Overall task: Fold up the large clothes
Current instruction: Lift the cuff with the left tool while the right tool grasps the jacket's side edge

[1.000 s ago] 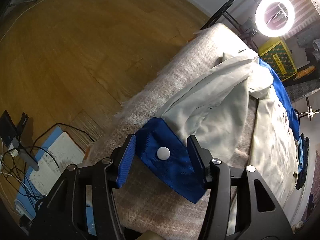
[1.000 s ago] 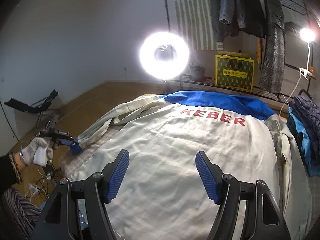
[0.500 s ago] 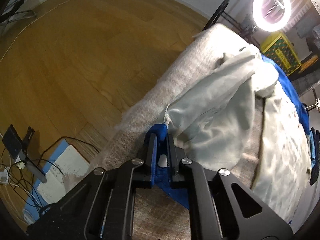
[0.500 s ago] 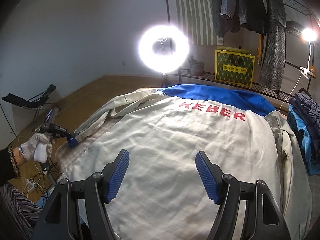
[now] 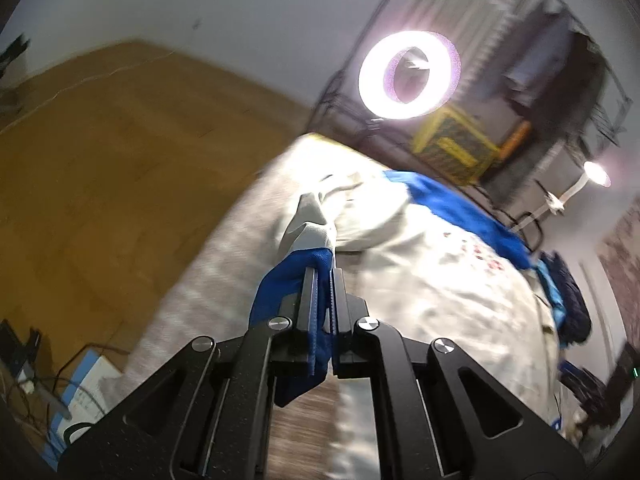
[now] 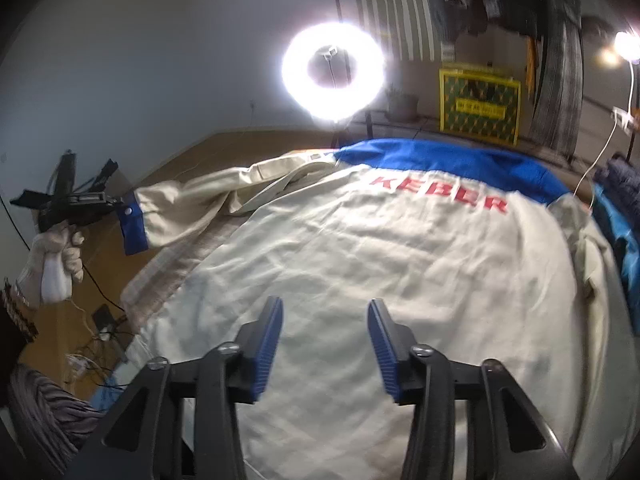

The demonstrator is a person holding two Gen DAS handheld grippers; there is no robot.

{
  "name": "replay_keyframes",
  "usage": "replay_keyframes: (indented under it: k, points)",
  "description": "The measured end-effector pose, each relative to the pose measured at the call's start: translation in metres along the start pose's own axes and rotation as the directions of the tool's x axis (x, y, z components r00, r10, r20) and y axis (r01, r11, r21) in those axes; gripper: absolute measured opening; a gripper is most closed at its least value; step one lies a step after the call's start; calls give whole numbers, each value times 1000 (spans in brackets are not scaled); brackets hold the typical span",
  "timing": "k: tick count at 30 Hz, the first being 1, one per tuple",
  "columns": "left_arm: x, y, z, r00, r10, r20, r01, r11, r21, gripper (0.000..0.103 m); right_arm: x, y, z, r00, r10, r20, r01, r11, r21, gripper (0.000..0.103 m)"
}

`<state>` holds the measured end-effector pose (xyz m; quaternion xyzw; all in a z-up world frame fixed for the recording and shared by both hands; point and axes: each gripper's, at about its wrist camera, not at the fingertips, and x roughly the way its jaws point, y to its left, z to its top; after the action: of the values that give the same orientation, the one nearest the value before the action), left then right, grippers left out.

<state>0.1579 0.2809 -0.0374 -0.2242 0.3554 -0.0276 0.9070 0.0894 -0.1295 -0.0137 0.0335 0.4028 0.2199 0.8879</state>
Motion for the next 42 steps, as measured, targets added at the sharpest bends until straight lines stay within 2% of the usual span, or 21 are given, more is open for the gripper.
replay_keyframes:
  k: [1, 4, 8, 11, 13, 16, 20, 22, 26, 29, 31, 33, 35, 38, 39, 40, 42]
  points:
    - [-8, -16, -3, 999, -34, 7, 34, 999, 29, 2, 2, -3, 3, 1000, 19, -10, -19, 1000, 18, 42]
    - [-19, -59, -18, 998, -54, 13, 51, 987, 156, 1, 6, -9, 12, 998, 61, -17, -60, 997, 54, 42]
    - [-18, -106, -48, 995, -91, -30, 96, 954, 283, 1, 16, -23, 36, 988, 147, -45, -141, 983, 118, 44]
    - [-16, -129, -69, 992, -105, -66, 121, 942, 313, 1, 31, -33, 65, 975, 214, -58, -203, 966, 158, 44]
    - [-14, -132, -75, 990, -110, -86, 131, 941, 311, 1, 44, -34, 86, 968, 245, -52, -232, 956, 181, 44]
    - [-18, -133, -79, 992, -100, -80, 120, 940, 318, 0, 80, -33, 115, 936, 346, -62, -323, 917, 234, 44]
    - [-27, -129, -77, 993, -102, -54, 114, 938, 327, 0, 150, -23, 149, 907, 413, -86, -368, 875, 315, 44]
    - [-28, -127, -75, 992, -111, -52, 122, 938, 324, 0, 180, -16, 162, 900, 423, -104, -365, 863, 348, 44]
    - [-33, -127, -76, 991, -125, -46, 134, 931, 341, 0, 242, -3, 190, 900, 417, -125, -340, 852, 399, 44]
    - [-34, -127, -76, 990, -135, -46, 143, 926, 351, 0, 279, 3, 204, 889, 438, -131, -342, 828, 444, 44]
    - [-27, -125, -79, 990, -118, -74, 137, 925, 356, 0, 297, 8, 207, 895, 419, -151, -318, 839, 441, 44]
    - [-14, -119, -83, 983, -120, -139, 160, 929, 333, 0, 315, 16, 209, 905, 385, -183, -281, 861, 424, 45]
    - [-4, -111, -89, 982, -98, -159, 144, 940, 309, 0, 333, 23, 212, 908, 360, -214, -252, 878, 406, 48]
    - [12, -102, -99, 975, -52, -217, 120, 942, 313, 0, 350, 31, 216, 915, 309, -259, -205, 910, 360, 51]
    - [18, -97, -102, 969, -46, -244, 118, 950, 290, 7, 354, 31, 215, 914, 305, -267, -202, 914, 353, 51]
    - [23, -91, -104, 963, -48, -265, 119, 959, 259, 23, 358, 31, 215, 912, 306, -273, -203, 915, 348, 51]
    - [34, -71, -107, 949, -68, -307, 119, 982, 150, 45, 363, 29, 214, 907, 318, -277, -215, 914, 345, 51]
